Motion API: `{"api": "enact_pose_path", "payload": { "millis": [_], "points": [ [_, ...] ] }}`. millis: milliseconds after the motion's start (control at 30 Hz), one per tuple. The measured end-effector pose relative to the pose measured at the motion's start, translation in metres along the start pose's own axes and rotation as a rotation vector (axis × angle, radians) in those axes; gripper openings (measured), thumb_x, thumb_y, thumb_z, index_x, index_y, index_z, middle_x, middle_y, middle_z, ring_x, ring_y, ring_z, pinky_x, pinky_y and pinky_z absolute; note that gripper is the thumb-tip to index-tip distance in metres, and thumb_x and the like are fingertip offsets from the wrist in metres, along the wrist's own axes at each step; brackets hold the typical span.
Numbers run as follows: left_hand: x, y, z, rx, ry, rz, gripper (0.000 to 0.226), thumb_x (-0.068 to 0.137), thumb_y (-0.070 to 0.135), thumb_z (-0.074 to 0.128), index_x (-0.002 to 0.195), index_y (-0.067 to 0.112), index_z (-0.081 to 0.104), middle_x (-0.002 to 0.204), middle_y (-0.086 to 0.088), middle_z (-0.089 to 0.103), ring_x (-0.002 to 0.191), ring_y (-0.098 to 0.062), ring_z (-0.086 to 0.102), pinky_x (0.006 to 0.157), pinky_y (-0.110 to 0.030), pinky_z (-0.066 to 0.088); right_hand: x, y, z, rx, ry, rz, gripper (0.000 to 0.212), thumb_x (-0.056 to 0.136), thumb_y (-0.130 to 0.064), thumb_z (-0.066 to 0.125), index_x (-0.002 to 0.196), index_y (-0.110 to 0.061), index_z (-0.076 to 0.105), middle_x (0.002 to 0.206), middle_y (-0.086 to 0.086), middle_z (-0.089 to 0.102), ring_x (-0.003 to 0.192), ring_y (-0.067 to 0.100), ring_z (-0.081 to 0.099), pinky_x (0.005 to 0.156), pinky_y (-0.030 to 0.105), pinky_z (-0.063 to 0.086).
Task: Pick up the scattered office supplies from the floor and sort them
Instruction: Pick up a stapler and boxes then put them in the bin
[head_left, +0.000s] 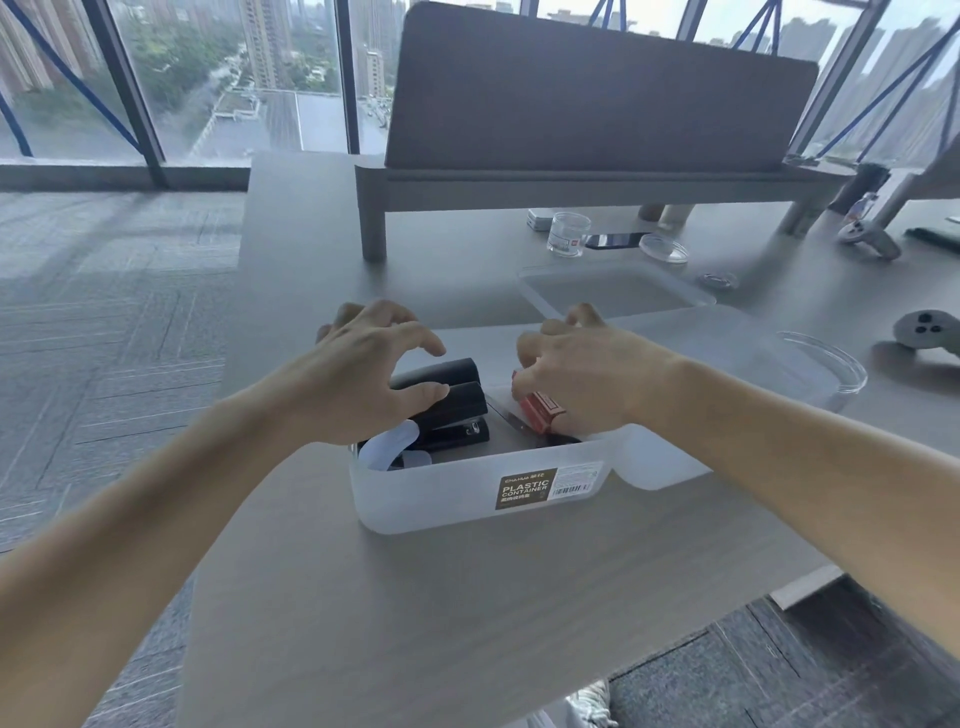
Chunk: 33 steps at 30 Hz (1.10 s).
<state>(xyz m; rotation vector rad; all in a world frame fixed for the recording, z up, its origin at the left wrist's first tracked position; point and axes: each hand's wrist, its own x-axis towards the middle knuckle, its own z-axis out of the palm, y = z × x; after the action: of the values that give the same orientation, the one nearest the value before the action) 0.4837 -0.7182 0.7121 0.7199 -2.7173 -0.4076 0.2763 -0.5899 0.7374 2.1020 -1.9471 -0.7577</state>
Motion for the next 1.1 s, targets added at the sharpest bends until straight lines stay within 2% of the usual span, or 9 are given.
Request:
{"api": "enact_pose_path", "payload": {
  "millis": [67, 200, 367, 533, 700, 767, 833, 933, 1100],
  "points": [
    [0.0, 0.0, 0.001, -0.004, -0.001, -0.001, 0.038, 0.09, 0.052, 0.061, 0.125, 0.039, 0.058, 0.137, 0.01, 0.042, 0.129, -0.016, 0.029, 0.105, -0.034, 0.027, 0.0, 0.001, 0.001, 0.066, -0.012, 0.009, 0.038, 0.087, -0.034, 0.061, 0.123, -0.043, 0.059, 0.126, -0.002, 0.048, 0.121, 0.021, 0.044, 0.103, 0.048, 0.025],
    [0.0, -0.001, 0.001, -0.012, 0.001, -0.006, 0.037, 0.09, 0.052, 0.061, 0.124, 0.039, 0.058, 0.136, 0.01, 0.043, 0.128, -0.017, 0.03, 0.106, -0.037, 0.029, 0.002, 0.004, 0.005, 0.133, -0.011, 0.055, 0.032, 0.085, -0.04, 0.065, 0.116, -0.047, 0.064, 0.128, -0.005, 0.044, 0.127, 0.024, 0.029, 0.101, 0.048, 0.021],
    [0.001, -0.001, 0.001, -0.018, -0.004, -0.009, 0.037, 0.09, 0.052, 0.061, 0.125, 0.04, 0.058, 0.136, 0.011, 0.043, 0.127, -0.016, 0.03, 0.107, -0.037, 0.029, 0.004, 0.002, 0.004, 0.134, -0.019, 0.105, 0.032, 0.086, -0.051, 0.06, 0.118, -0.049, 0.062, 0.117, -0.005, 0.052, 0.119, 0.022, 0.043, 0.101, 0.053, 0.024],
    [0.0, 0.001, 0.0, -0.028, 0.001, -0.02, 0.036, 0.09, 0.05, 0.062, 0.124, 0.037, 0.059, 0.135, 0.011, 0.043, 0.127, -0.016, 0.031, 0.107, -0.036, 0.029, 0.003, -0.005, 0.007, 0.112, 0.008, 0.152, 0.033, 0.087, -0.044, 0.057, 0.12, -0.047, 0.061, 0.107, -0.004, 0.049, 0.117, 0.022, 0.046, 0.1, 0.051, 0.021],
    [-0.001, 0.003, -0.001, -0.026, -0.007, -0.023, 0.036, 0.09, 0.05, 0.061, 0.124, 0.036, 0.06, 0.136, 0.01, 0.043, 0.128, -0.017, 0.031, 0.106, -0.035, 0.028, 0.002, -0.004, 0.008, 0.073, 0.082, 0.07, 0.03, 0.089, -0.035, 0.06, 0.118, -0.043, 0.062, 0.106, -0.006, 0.057, 0.099, 0.019, 0.055, 0.096, 0.044, 0.032],
    [-0.001, 0.004, -0.001, -0.027, -0.008, -0.027, 0.037, 0.091, 0.05, 0.061, 0.124, 0.035, 0.06, 0.136, 0.01, 0.043, 0.128, -0.017, 0.031, 0.104, -0.033, 0.027, 0.003, -0.003, 0.009, 0.097, 0.093, 0.05, 0.03, 0.09, -0.036, 0.063, 0.12, -0.039, 0.062, 0.108, -0.007, 0.058, 0.085, 0.016, 0.048, 0.096, 0.041, 0.037],
    [-0.002, 0.004, -0.001, -0.026, -0.008, -0.027, 0.036, 0.091, 0.05, 0.061, 0.124, 0.036, 0.06, 0.137, 0.01, 0.043, 0.129, -0.017, 0.031, 0.103, -0.033, 0.028, 0.003, -0.001, 0.01, 0.128, 0.105, 0.039, 0.03, 0.089, -0.036, 0.065, 0.118, -0.038, 0.064, 0.111, -0.007, 0.058, 0.082, 0.015, 0.045, 0.098, 0.041, 0.037],
    [-0.001, 0.003, -0.001, -0.027, -0.01, -0.028, 0.036, 0.091, 0.05, 0.062, 0.124, 0.036, 0.06, 0.137, 0.01, 0.043, 0.129, -0.017, 0.032, 0.106, -0.035, 0.03, 0.004, -0.001, 0.012, 0.162, 0.103, 0.011, 0.021, 0.089, -0.034, 0.061, 0.107, -0.043, 0.069, 0.106, -0.01, 0.055, 0.093, 0.015, 0.055, 0.097, 0.041, 0.032],
    [0.0, 0.002, -0.001, -0.012, -0.016, -0.028, 0.037, 0.091, 0.052, 0.061, 0.124, 0.036, 0.06, 0.137, 0.01, 0.043, 0.129, -0.018, 0.032, 0.104, -0.035, 0.03, 0.007, -0.004, 0.017, 0.117, 0.086, 0.013, 0.019, 0.09, -0.025, 0.055, 0.084, -0.038, 0.068, 0.089, -0.013, 0.05, 0.092, 0.013, 0.053, 0.089, 0.041, 0.028]
  ]
}}
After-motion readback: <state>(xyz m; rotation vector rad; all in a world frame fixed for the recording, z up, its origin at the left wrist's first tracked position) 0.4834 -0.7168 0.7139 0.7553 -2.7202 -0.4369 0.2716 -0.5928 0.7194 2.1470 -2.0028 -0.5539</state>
